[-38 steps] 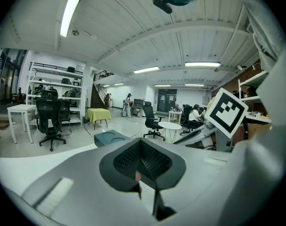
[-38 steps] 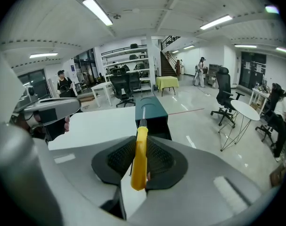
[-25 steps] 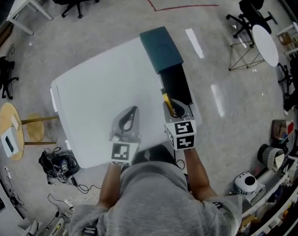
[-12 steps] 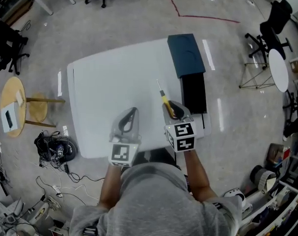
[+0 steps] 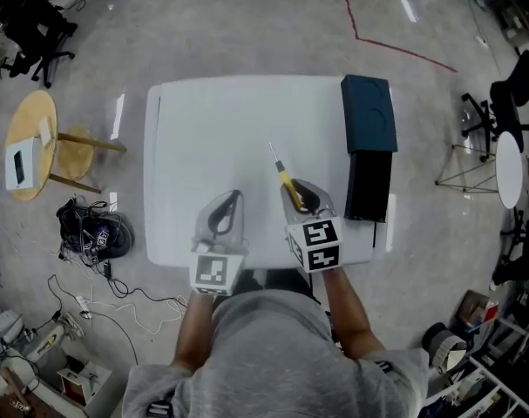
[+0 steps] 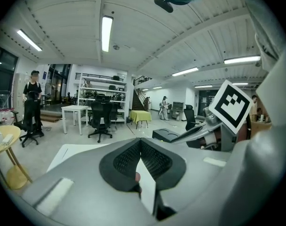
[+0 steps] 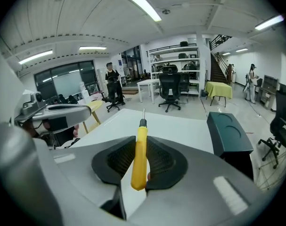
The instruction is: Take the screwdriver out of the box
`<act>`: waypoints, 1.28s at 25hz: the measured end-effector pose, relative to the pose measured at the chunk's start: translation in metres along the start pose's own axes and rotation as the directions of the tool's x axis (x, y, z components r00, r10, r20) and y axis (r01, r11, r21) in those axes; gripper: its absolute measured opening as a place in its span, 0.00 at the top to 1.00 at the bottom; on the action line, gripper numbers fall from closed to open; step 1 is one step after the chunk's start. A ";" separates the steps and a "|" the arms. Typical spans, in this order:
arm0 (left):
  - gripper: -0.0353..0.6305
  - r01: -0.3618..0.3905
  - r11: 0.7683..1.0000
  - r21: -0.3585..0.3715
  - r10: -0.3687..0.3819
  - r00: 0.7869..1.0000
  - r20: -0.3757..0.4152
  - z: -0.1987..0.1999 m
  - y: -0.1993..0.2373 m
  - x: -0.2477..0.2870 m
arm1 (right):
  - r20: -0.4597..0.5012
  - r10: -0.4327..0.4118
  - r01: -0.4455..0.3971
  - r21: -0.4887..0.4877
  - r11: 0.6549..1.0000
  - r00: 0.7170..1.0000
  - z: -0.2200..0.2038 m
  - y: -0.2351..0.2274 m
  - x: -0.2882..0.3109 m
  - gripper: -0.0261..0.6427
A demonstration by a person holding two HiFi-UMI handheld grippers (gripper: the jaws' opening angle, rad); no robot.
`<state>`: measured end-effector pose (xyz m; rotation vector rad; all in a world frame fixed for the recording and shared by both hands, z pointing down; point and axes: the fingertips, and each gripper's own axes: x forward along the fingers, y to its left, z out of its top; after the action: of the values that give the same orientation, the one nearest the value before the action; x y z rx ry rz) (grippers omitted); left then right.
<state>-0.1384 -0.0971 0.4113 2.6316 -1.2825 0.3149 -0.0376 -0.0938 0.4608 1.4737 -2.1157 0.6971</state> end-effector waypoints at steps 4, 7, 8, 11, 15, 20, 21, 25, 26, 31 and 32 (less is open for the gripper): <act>0.93 -0.061 0.998 -0.022 0.060 0.998 -0.012 -0.008 0.024 -0.007 | -0.021 0.055 -0.056 -0.031 0.998 0.998 0.004 0.019 0.024 0.85; 0.93 -0.098 0.995 -0.037 0.097 0.995 -0.023 -0.017 0.042 -0.013 | -0.031 0.086 -0.088 -0.051 0.995 0.996 0.006 0.031 0.042 0.85; 0.93 -0.111 0.993 -0.043 0.110 0.994 -0.028 -0.020 0.047 -0.015 | -0.035 0.097 -0.099 -0.059 0.993 0.995 0.007 0.035 0.047 0.85; 0.93 -0.152 0.986 -0.067 0.150 0.988 -0.043 -0.028 0.063 -0.018 | -0.050 0.127 -0.131 -0.078 0.988 0.991 0.008 0.046 0.063 0.85; 0.93 -0.191 0.979 -0.064 0.188 0.981 -0.057 -0.040 0.083 -0.019 | -0.067 0.157 -0.163 -0.101 0.981 0.985 0.007 0.056 0.083 0.85; 0.93 -0.237 0.966 -0.099 0.229 0.970 -0.081 -0.057 0.102 -0.018 | -0.087 0.187 -0.197 -0.127 0.972 0.979 0.003 0.066 0.107 0.85; 0.93 -0.239 0.966 -0.101 0.231 0.969 -0.086 -0.061 0.104 -0.017 | -0.091 0.191 -0.202 -0.132 0.970 0.977 0.001 0.068 0.113 0.85; 0.93 -0.235 0.968 -0.092 0.226 0.969 -0.103 -0.077 0.110 -0.012 | -0.113 0.209 -0.223 -0.137 0.965 0.971 -0.006 0.076 0.131 0.85; 0.93 -0.236 0.967 -0.095 0.226 0.968 -0.107 -0.081 0.111 -0.010 | -0.120 0.213 -0.228 -0.134 0.964 0.970 -0.008 0.077 0.135 0.85; 0.93 -0.244 0.963 -0.115 0.229 0.965 -0.127 -0.098 0.116 0.001 | -0.151 0.232 -0.252 -0.130 0.959 0.961 -0.022 0.076 0.156 0.85; 0.93 -0.245 0.963 -0.114 0.230 0.964 -0.131 -0.102 0.118 0.003 | -0.155 0.234 -0.255 -0.134 0.958 0.960 -0.024 0.076 0.161 0.85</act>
<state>-0.2406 -0.1429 0.5194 2.3185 -1.5270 0.4014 -0.1578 -0.1699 0.5698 1.0629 -2.2111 0.6857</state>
